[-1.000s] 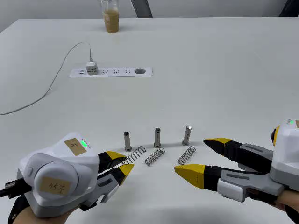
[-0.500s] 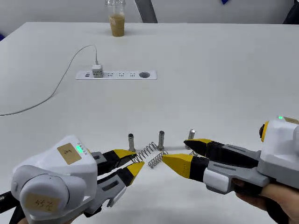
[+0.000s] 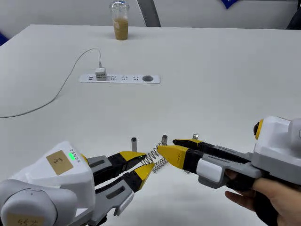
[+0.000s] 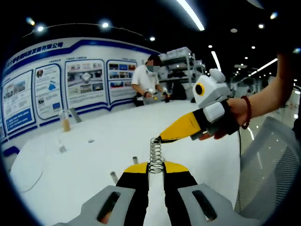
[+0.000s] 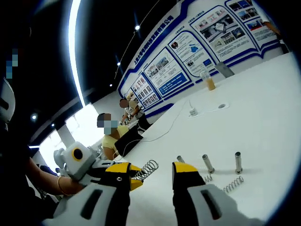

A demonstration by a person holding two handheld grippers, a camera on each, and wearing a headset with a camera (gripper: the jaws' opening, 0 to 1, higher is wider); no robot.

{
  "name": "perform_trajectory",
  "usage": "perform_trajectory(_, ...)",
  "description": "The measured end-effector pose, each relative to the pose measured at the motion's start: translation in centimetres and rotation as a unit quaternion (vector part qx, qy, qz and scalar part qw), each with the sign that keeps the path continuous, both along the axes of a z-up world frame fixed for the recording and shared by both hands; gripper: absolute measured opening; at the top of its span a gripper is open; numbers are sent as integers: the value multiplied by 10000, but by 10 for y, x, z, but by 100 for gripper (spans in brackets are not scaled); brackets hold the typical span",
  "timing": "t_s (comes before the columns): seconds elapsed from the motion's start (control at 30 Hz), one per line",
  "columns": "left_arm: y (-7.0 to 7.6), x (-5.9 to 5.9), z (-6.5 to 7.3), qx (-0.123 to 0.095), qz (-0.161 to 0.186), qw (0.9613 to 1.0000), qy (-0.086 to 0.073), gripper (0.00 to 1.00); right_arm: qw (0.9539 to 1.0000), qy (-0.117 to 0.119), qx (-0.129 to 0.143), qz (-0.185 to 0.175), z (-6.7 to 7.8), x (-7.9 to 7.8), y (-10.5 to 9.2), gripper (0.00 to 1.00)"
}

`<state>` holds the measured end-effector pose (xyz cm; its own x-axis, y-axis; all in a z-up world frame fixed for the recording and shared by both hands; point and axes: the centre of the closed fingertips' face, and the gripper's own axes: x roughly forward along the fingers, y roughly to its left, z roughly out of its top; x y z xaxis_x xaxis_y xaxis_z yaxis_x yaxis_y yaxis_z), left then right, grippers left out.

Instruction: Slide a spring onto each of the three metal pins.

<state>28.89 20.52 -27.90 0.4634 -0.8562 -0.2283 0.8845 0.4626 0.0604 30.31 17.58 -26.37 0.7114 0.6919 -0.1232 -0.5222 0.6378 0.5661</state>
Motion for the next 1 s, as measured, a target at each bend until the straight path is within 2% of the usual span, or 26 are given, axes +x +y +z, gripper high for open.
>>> perform_trajectory(0.1, -1, -1, 5, -100, 0, 9999, -24, 10, 9998, 78, 180, 88, 3, -1, 5, 30)
perform_trajectory(0.33, -2, -4, 15, -417, -4, 9991, 56, 10, 9985, 179, 509, 103, 9, -1, 8, 25)
perform_trajectory(0.6, -5, -6, 19, -496, -39, 9987, 69, 10, 9974, 213, 666, 182, 15, -4, 12, 15)
perform_trajectory(0.73, -5, -7, 18, -452, -47, 9989, 70, 11, 9974, 198, 657, 226, 15, -5, 13, 14)
perform_trajectory(0.83, -5, -7, 15, -315, -61, 9995, 63, 11, 9970, 239, 648, 340, 14, -8, 17, 13)
perform_trajectory(1.0, -5, -7, 9, -102, -61, 9999, 39, 11, 9979, 90, 451, 455, 15, -11, 22, 11)
